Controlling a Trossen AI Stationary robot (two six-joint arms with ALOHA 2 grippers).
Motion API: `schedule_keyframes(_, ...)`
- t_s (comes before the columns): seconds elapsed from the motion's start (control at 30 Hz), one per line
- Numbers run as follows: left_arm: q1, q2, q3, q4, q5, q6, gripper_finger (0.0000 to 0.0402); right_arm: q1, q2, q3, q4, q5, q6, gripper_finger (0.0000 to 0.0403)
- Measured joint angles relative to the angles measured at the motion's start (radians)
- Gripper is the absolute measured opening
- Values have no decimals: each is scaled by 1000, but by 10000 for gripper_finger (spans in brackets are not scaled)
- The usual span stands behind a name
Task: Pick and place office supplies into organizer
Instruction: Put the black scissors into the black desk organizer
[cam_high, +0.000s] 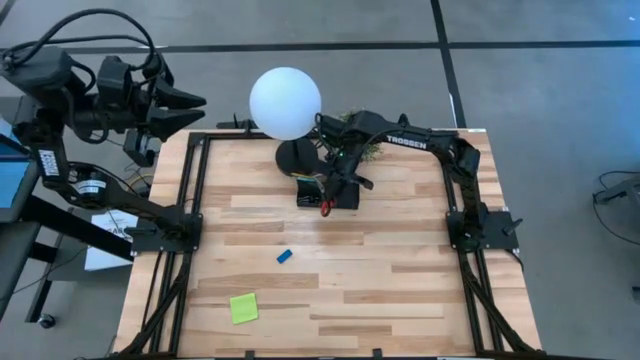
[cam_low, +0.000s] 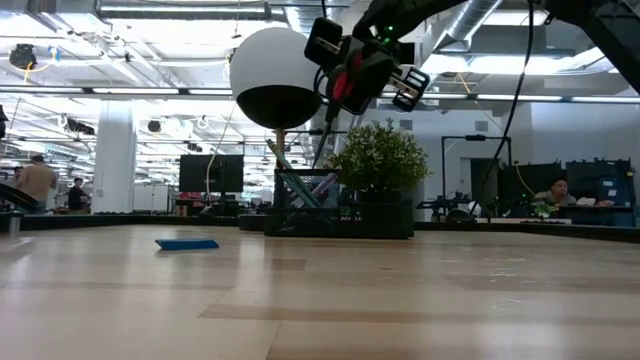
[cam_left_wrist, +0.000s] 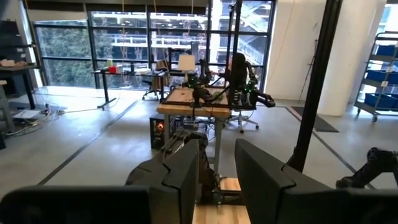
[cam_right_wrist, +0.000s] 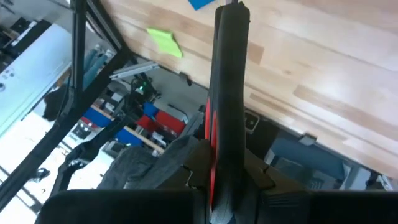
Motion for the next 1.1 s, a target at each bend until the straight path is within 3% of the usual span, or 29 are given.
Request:
schedule_keyframes(0.4,0,0,-12,-58,-1,-1,98,-26,9,0,25,28,23,29)
schedule_keyframes(0.73,0,75,-12,-547,-27,1,98,15,9,0,34,-51,22,30)
schedule_keyframes(0.8,0,111,-23,-568,-33,-5,98,22,9,0,35,-53,15,31)
schedule_keyframes(0.97,-97,142,-176,-516,-3,38,98,24,9,0,60,-68,-10,28)
schedule_keyframes(1.1,-227,161,-404,-378,-142,22,98,24,9,0,81,-89,-12,29)
